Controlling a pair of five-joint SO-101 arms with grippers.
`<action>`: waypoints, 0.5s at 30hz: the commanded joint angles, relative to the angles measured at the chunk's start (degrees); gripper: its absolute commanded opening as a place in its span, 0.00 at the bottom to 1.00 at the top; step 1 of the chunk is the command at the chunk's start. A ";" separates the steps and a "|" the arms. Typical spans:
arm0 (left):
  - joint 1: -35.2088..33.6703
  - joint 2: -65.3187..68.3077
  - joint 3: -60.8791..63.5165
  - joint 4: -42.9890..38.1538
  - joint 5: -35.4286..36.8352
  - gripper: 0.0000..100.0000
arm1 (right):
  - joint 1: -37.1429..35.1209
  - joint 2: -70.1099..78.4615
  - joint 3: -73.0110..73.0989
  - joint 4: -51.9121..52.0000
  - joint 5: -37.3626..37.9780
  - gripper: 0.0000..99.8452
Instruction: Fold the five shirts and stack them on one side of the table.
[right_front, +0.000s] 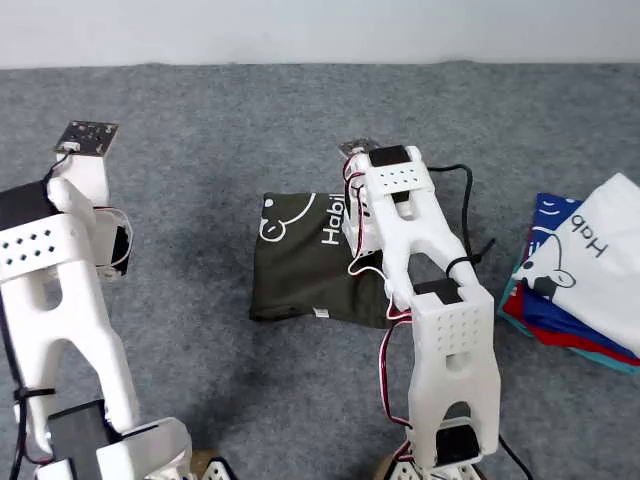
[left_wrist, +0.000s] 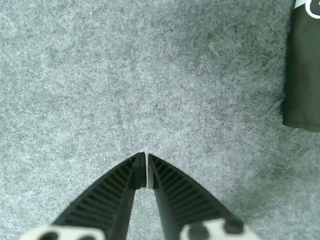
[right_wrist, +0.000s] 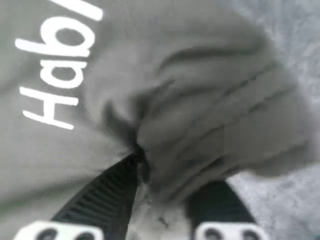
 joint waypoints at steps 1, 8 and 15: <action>-0.35 -2.73 -2.42 1.41 -0.35 0.01 | -0.66 -0.66 -0.70 1.71 2.73 0.01; -0.35 -2.73 -2.42 1.49 -0.35 0.01 | 5.23 -6.11 -0.70 7.96 23.38 0.01; -0.35 -2.73 -2.42 1.49 -0.26 0.01 | 15.69 -9.01 -3.08 3.65 57.76 0.01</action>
